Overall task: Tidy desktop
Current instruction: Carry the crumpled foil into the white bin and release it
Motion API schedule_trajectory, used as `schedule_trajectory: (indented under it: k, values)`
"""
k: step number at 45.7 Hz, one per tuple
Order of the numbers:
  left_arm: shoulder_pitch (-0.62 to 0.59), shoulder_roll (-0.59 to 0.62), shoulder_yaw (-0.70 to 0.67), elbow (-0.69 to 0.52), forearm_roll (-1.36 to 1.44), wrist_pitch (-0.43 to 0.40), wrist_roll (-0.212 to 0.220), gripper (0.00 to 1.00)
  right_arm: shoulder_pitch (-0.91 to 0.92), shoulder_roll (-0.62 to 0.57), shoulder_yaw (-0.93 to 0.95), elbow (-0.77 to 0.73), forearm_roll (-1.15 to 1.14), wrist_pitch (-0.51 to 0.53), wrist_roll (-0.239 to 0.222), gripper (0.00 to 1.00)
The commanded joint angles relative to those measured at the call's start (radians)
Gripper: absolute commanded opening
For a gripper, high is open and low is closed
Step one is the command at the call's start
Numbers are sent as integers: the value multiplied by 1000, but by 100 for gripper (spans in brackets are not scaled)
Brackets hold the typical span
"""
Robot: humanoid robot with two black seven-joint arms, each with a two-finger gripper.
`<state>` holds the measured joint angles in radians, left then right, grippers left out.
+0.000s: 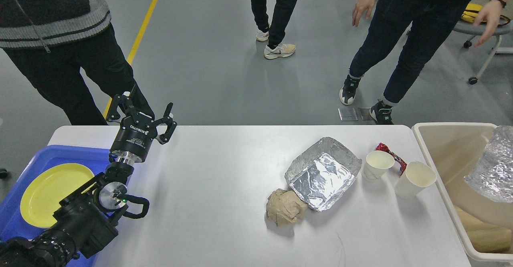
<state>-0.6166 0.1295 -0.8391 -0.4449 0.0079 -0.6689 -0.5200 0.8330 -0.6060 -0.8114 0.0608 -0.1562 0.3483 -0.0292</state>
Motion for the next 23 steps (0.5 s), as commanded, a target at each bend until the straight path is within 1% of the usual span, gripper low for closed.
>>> schedule_trajectory:
  k: [1, 4, 6, 10, 11, 12, 13, 14, 15, 23]
  values:
    - [0, -1, 0, 0, 0, -1, 0, 100, -92, 64, -17, -36, 26, -139, -14, 0]
    - [0, -1, 0, 0, 0, -1, 0, 100, -130, 75, -31, -39, 21, -195, -32, 0]
    - [0, -1, 0, 0, 0, -1, 0, 100, -144, 78, -52, -41, 23, -212, -41, 0]
    - [0, -1, 0, 0, 0, 0, 0, 100, -149, 78, -90, -42, 26, -227, -43, 0]
    - [0, -1, 0, 0, 0, 0, 0, 100, -150, 80, -97, -41, 26, -226, -41, 28]
    - [0, -1, 0, 0, 0, -1, 0, 100, -153, 81, -101, -41, 26, -226, -41, 94]
    - [0, -1, 0, 0, 0, -1, 0, 100, -161, 84, -104, -41, 26, -230, -41, 100]
    - [0, -1, 0, 0, 0, 0, 0, 100, -169, 87, -107, -39, 26, -227, -38, 94]
    - [0, 2, 0, 0, 1, -1, 0, 100, -175, 92, -110, -42, 26, -230, -38, 100]
    - [0, -1, 0, 0, 1, 0, 0, 100, -184, 100, -110, -42, 26, -227, -38, 100]
